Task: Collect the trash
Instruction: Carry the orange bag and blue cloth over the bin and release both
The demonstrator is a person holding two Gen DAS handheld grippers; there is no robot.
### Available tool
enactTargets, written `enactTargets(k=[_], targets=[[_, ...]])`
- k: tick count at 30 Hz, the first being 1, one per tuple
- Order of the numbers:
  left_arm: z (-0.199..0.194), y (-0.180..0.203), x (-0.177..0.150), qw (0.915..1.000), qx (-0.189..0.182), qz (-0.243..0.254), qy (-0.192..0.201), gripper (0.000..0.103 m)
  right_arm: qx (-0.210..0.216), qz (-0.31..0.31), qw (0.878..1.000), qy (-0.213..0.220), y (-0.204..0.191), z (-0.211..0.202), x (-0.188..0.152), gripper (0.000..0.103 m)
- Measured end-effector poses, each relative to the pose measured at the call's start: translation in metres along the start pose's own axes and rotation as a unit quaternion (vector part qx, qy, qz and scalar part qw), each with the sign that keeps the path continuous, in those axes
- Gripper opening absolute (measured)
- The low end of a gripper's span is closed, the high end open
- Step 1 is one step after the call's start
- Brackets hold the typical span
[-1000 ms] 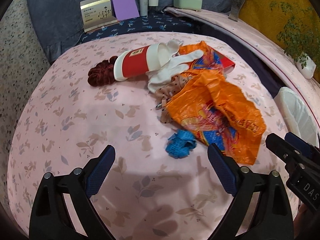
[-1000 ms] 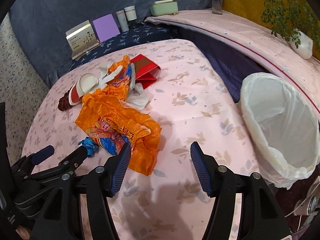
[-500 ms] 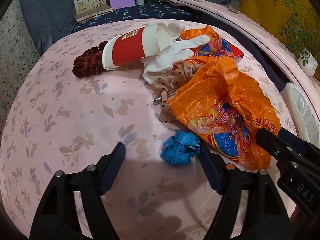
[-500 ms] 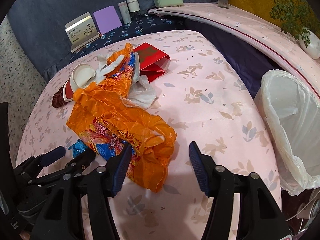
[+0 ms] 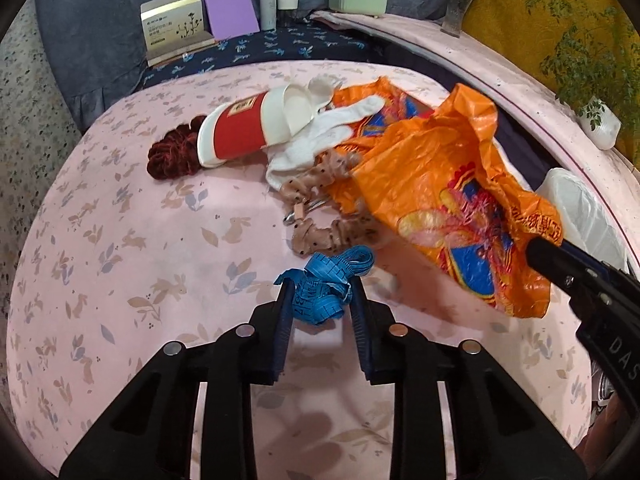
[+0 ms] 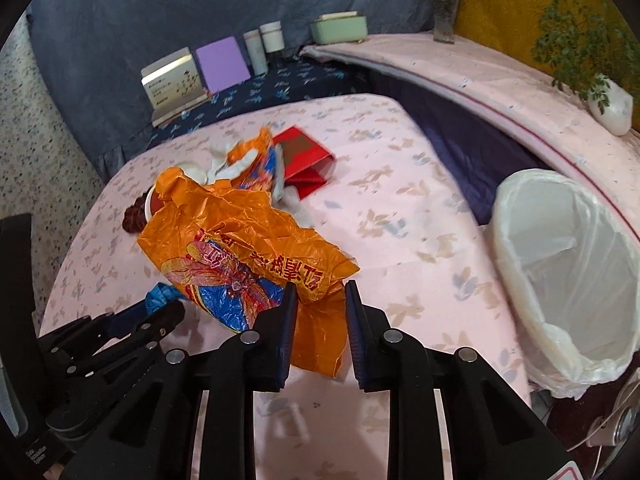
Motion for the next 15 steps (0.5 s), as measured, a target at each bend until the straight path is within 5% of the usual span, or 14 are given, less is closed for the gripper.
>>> enactTargets(k=[15], targets=[[-0.073,0.094,0.005,0.9941,-0.022,0.078,0.073,0.027,-0.031,0.082,0.992,0.088,0.084,-0.089,0.0,0.023]])
Point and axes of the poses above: each gripper's, at about its wrist camera, not at the fingertips, and z roughly the way its jaws point, y to its right, x to its top, the point moved 6 cm from there along z, roughly the way its jaws point, and after that the axes turned 15 degrees about -y, right-handed, at the moved point
